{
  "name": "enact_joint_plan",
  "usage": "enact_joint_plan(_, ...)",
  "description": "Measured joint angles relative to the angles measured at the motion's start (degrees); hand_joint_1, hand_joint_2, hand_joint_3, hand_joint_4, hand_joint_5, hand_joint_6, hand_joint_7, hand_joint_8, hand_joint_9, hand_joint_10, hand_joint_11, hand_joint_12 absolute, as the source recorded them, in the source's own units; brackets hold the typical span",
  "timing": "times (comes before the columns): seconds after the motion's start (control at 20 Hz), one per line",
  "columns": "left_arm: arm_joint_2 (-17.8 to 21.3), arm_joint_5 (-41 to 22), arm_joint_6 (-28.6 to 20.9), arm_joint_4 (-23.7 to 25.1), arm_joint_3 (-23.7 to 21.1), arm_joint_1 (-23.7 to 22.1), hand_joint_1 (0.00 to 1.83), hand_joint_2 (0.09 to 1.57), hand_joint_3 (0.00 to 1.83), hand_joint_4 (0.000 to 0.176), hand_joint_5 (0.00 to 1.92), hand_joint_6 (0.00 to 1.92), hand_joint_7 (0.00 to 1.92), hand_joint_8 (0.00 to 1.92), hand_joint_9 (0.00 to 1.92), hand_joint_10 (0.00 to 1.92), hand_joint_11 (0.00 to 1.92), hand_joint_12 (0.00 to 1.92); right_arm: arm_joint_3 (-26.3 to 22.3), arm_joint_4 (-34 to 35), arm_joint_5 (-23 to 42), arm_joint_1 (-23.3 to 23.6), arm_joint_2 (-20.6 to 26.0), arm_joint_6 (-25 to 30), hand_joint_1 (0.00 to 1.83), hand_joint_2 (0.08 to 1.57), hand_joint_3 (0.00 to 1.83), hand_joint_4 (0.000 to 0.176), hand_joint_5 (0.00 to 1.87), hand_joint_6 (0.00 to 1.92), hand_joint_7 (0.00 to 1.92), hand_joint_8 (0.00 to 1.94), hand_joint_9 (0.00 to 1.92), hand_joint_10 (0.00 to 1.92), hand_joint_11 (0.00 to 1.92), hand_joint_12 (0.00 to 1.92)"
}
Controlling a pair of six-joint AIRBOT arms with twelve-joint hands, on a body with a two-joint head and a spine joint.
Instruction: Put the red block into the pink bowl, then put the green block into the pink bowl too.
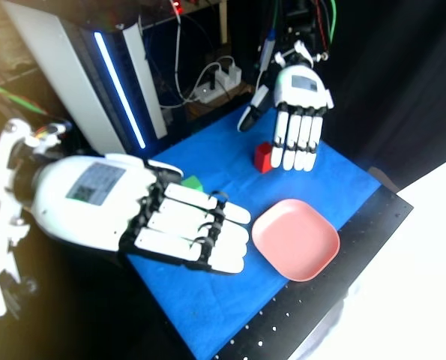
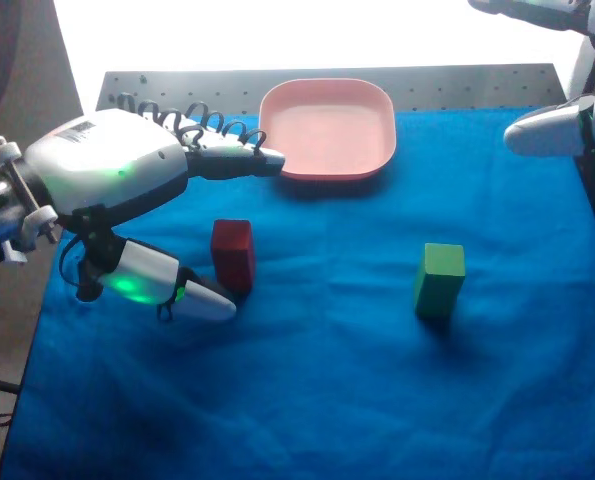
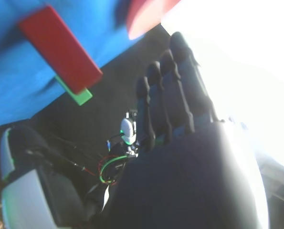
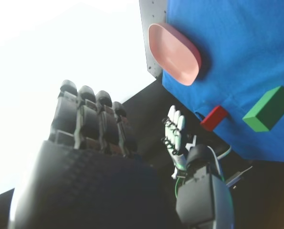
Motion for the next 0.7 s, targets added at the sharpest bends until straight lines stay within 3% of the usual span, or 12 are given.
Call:
enact_joint_plan(0.4,-2.64,-0.31,-0.04,-3.19,2.27,0.55,0.85,0.84,0.00,0.000,0.60,0.00,0.71,0.00,0.76,0.01,0.61,0.13,0.02,0.04,0.11,0.00,-0.11,0.00,0.05,1.00,0.00,0.000,0.06,0.00,0.12,0.01,0.07,0.01,0.07,0.06)
enact_joint_plan(0.45,-3.04,-0.50,0.04,-4.50,2.56,0.81,0.86,0.84,0.00,0.000,0.62,0.00,0.73,0.00,0.78,0.00,0.66,0.09,0.02,0.09,-0.02,0.00,-0.11,-0.02,0.06,0.98,0.00,0.000,0.09,0.00,0.15,0.00,0.10,0.01,0.01,0.26)
enact_joint_plan(0.55,-3.89,-1.14,-0.22,-5.55,3.13,1.31,0.88,0.88,0.00,0.000,0.65,0.00,0.80,0.01,0.89,0.02,0.73,0.11,0.02,0.09,-0.02,0.00,-0.22,0.00,0.07,0.98,0.00,0.000,0.06,0.00,0.11,0.00,0.04,0.01,0.00,0.09)
enact_joint_plan(0.65,-4.81,-1.49,-1.97,-5.90,4.39,1.44,0.89,0.89,0.01,0.000,0.67,0.01,0.83,0.02,0.92,0.02,0.77,0.13,0.07,0.11,0.07,0.00,-0.28,0.00,0.07,0.98,0.00,0.000,0.07,0.00,0.12,0.01,0.04,0.01,0.00,0.07)
enact_joint_plan(0.7,-5.14,-1.53,-2.58,-6.01,4.72,1.44,0.92,0.92,0.01,0.000,0.70,0.01,0.89,0.01,1.01,0.01,0.81,0.28,0.07,0.11,0.09,0.00,-0.28,0.00,0.06,0.98,0.00,0.000,0.08,0.01,0.13,0.01,0.05,0.01,0.01,0.08)
